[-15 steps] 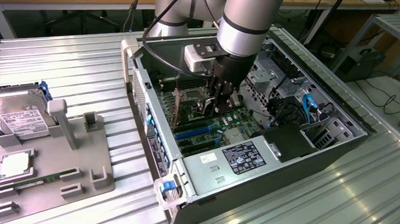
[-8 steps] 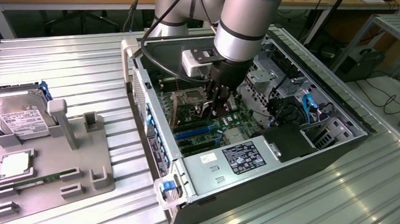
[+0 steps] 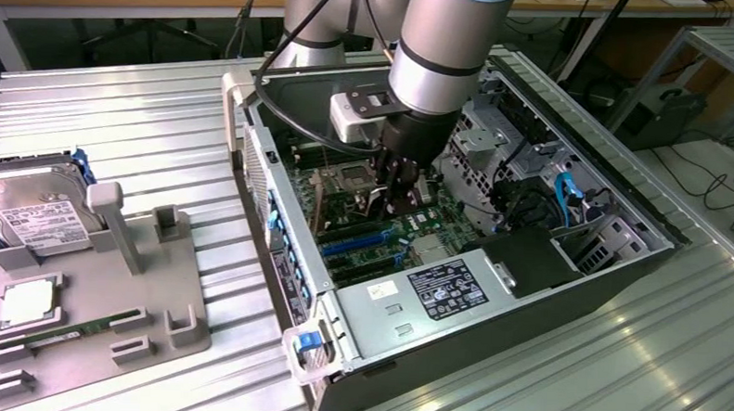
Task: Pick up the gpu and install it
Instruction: 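Insert the gpu into the slot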
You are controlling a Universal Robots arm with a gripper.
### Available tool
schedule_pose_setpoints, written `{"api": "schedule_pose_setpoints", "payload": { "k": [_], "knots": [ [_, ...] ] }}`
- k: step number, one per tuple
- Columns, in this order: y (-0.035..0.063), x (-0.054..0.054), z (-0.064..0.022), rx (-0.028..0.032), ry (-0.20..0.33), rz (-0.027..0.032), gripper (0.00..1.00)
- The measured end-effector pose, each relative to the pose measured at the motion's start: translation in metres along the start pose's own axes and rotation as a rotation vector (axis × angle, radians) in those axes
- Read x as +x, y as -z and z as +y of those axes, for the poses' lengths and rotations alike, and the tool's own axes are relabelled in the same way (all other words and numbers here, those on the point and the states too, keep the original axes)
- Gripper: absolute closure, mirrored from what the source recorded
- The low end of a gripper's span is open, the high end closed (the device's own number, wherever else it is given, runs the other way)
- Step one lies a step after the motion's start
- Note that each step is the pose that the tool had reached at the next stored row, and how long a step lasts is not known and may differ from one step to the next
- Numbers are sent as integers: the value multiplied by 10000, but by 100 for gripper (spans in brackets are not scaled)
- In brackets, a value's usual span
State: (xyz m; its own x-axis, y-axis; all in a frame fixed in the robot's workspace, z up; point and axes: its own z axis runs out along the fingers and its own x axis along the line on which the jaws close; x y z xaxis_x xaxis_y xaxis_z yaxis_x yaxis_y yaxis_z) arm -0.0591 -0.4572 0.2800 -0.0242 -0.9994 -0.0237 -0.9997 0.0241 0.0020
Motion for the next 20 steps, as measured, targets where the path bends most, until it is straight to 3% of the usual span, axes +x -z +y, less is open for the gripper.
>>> {"api": "schedule_pose_setpoints", "payload": {
  "k": [20],
  "knots": [
    [-3, 13, 21, 16, 0, -1, 72]
  ]
}}
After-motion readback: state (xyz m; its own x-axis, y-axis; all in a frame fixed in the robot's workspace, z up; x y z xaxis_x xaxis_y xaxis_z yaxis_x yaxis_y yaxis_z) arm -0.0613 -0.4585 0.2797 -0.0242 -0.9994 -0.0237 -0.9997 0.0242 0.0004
